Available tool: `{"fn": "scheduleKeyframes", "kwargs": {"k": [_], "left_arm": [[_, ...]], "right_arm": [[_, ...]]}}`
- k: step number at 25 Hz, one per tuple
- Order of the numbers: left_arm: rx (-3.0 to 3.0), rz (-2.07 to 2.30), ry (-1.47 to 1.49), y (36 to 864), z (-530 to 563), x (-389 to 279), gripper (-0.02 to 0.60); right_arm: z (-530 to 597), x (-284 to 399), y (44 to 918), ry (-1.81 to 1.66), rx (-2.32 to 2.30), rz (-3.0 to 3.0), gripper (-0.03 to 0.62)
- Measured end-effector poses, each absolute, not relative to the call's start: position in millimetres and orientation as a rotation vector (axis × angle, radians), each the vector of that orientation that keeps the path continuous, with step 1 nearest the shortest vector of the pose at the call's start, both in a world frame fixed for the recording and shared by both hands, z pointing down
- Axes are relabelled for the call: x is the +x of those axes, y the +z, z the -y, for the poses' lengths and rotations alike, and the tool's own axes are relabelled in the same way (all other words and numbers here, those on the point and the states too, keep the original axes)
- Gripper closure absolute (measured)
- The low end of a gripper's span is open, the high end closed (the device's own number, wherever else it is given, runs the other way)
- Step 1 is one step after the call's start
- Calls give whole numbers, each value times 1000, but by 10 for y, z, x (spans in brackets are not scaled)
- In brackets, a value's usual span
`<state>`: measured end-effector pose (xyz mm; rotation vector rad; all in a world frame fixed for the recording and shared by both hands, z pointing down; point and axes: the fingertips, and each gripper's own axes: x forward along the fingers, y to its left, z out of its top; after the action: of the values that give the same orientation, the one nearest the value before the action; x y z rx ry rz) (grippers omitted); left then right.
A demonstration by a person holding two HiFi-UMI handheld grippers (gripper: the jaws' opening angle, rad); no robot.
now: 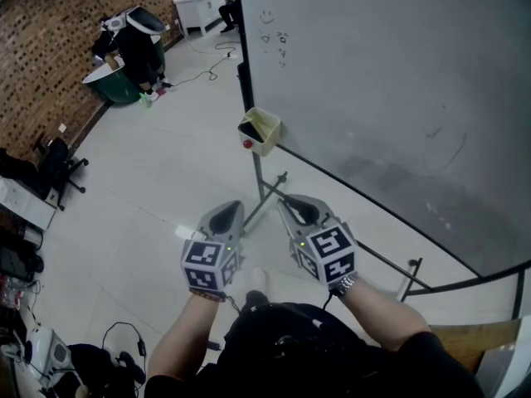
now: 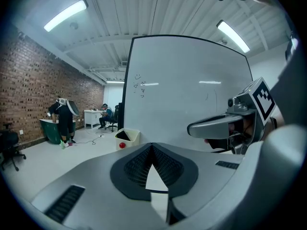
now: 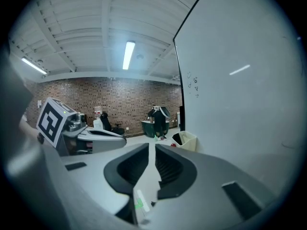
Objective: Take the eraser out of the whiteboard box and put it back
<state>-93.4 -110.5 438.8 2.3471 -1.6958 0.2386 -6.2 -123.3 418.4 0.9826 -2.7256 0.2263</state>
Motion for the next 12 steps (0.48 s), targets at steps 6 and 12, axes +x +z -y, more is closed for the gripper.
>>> {"fn": "scheduleKeyframes", "kwargs": {"k": [6, 12], "left_arm": [[2348, 1660, 242, 4468, 1564, -1194, 581], [2353, 1608, 249, 4524, 1974, -1436, 581]], "right_arm": [[1717, -357, 4241, 244, 991, 2698, 502], [2148, -650, 4308, 267, 1003, 2657, 468]]}}
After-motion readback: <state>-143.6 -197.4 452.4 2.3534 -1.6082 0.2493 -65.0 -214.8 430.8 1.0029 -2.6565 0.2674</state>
